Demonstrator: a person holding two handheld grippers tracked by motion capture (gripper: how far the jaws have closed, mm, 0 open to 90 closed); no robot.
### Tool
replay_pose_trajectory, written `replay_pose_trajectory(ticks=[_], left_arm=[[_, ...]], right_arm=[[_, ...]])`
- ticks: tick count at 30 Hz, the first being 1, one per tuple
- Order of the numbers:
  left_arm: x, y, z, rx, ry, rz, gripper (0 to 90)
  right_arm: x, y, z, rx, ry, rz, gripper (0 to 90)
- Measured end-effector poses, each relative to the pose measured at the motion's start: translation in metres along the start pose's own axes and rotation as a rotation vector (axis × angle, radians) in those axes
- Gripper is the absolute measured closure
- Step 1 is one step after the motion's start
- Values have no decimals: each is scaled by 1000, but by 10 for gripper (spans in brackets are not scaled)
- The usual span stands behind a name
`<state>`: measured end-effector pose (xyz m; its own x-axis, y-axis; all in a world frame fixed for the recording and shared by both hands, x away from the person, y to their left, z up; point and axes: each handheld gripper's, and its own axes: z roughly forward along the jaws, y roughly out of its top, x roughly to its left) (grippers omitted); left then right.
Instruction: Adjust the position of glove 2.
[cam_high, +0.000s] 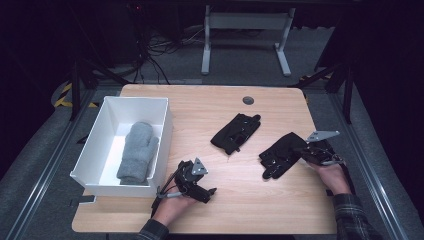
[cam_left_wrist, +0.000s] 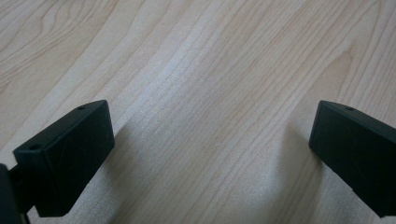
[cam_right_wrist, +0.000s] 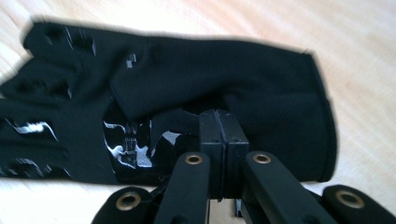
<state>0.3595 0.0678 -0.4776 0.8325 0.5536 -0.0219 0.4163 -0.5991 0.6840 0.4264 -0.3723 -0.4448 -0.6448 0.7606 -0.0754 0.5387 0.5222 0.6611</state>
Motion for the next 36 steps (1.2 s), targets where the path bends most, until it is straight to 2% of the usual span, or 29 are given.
replay_pose_trajectory(ticks=[6, 15, 24, 33, 36], left_arm=[[0, 0, 0, -2, 0, -2, 5], [0, 0, 0, 0, 0, 0, 5], [0, 0, 0, -1, 0, 1, 5], [0, 0, 0, -1, 0, 1, 5], [0, 0, 0, -2, 0, -1, 5]], right_arm=[[12, -4, -4, 24, 14, -23, 900], [47, -7, -12, 51, 79, -78, 900], [83, -6, -14, 52, 169, -149, 900], [120, 3, -8, 48, 281, -218, 900], [129, 8, -7, 34, 304, -237, 900]])
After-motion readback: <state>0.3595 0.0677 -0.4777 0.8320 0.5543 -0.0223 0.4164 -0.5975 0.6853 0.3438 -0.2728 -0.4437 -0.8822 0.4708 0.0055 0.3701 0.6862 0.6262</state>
